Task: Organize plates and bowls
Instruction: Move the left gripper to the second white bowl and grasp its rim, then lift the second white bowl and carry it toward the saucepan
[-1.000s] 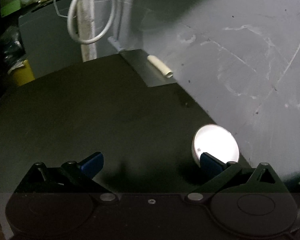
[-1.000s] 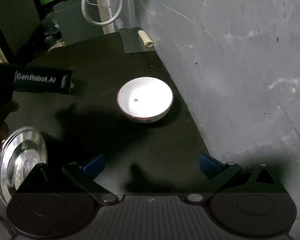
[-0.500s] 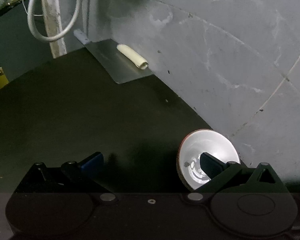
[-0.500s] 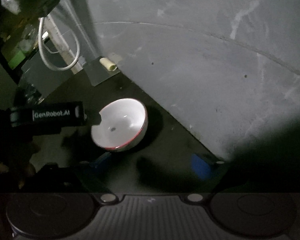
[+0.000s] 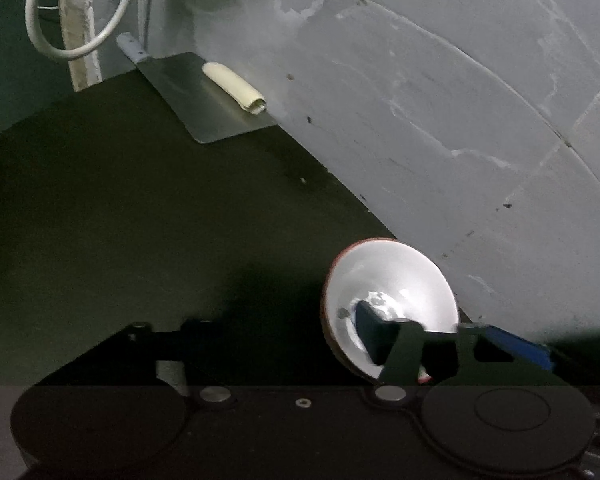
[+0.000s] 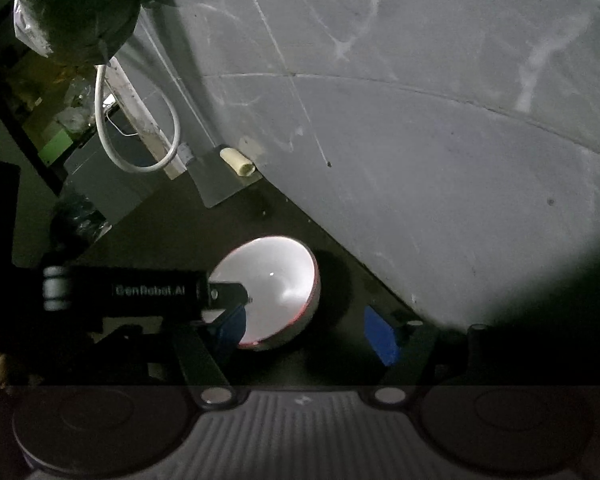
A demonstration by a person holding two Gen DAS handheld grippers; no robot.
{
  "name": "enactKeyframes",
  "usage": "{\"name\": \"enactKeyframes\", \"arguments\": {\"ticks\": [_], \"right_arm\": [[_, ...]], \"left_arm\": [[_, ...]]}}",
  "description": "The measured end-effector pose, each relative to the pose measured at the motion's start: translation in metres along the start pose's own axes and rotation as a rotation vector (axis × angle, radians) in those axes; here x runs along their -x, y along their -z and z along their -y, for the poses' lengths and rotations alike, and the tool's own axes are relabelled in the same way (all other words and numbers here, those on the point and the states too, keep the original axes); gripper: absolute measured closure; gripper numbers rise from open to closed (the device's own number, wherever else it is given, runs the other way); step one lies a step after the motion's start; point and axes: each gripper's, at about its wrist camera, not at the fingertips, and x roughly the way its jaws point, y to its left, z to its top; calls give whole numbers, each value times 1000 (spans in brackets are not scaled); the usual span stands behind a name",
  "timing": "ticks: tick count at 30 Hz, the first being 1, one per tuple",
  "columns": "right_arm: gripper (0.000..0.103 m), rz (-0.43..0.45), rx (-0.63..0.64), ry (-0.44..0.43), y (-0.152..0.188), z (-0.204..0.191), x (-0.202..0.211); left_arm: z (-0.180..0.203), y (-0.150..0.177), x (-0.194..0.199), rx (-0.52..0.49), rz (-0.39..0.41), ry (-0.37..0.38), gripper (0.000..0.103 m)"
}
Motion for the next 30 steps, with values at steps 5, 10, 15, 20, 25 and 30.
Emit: {"name": "enactKeyframes", "arguments": {"ticks": [5,10,15,20,25,30], "right_arm": [[48,-30,1,-9,-1,-2,-11],[58,-53,13,-51,-2,-1,-15],[64,-75,42,-87,-1,-1,-12],[70,-60,73,-116,4,-3,2],[73,-30,95,-141,7,-10,21],[74,1,121,-171,11,-19,48]], "left_arm": [[1,1,-1,19,-11,31,77],[4,4,-1,29,-34,50,89],[5,8,3,31,-37,41,89],[5,16,18,36,-21,33,90],[8,24,46,51,26,27,90],[13,37,81,59,75,20,90]]}}
